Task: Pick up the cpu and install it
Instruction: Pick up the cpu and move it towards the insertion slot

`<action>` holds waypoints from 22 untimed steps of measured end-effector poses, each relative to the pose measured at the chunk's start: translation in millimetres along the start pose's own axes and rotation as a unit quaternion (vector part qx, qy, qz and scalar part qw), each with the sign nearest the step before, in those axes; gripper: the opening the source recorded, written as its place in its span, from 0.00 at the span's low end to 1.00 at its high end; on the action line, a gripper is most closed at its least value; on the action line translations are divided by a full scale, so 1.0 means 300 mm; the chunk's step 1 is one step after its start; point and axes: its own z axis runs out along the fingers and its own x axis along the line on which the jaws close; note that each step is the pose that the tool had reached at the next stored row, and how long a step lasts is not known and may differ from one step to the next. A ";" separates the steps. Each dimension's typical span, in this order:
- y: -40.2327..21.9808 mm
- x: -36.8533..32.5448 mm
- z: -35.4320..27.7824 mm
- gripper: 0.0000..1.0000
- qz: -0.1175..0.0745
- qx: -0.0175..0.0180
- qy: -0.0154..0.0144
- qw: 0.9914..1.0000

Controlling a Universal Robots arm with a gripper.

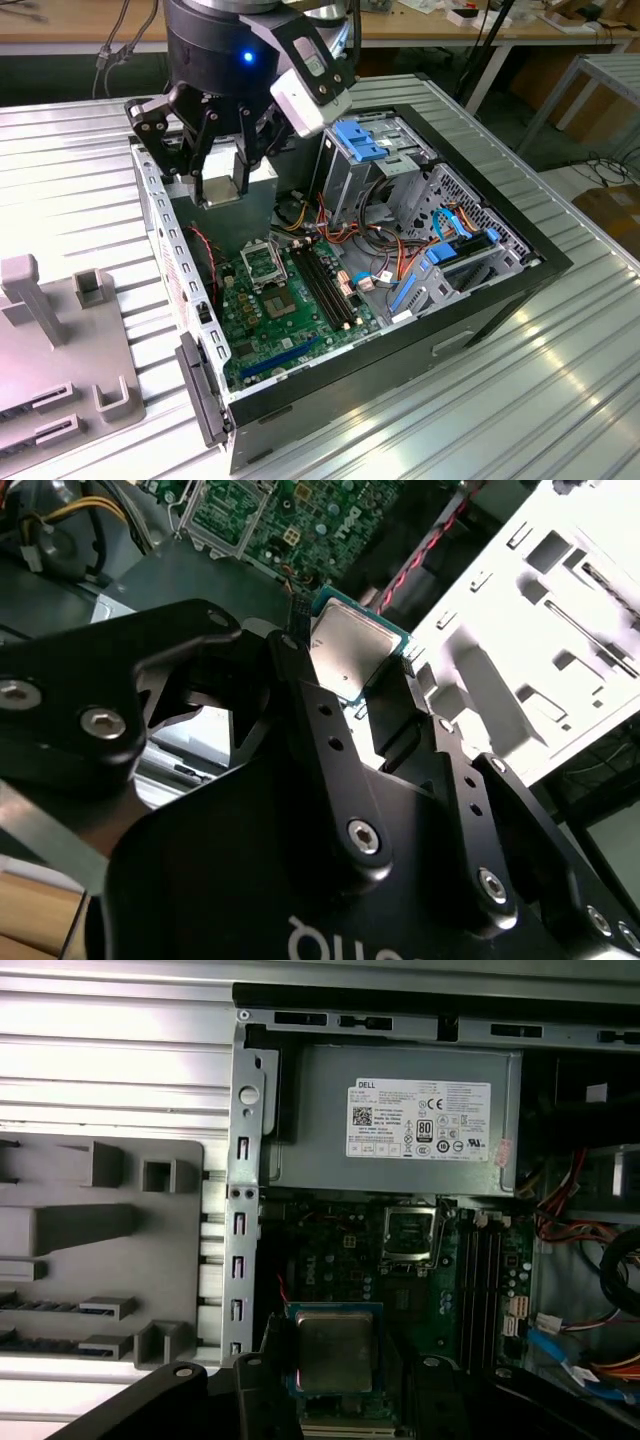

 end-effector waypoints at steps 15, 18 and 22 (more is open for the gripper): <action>-0.007 -0.144 0.016 0.47 0.000 0.000 -0.003 1.000; -0.009 -0.193 0.020 0.47 0.000 0.000 -0.004 1.000; -0.010 -0.210 0.023 0.47 0.000 0.000 -0.006 1.000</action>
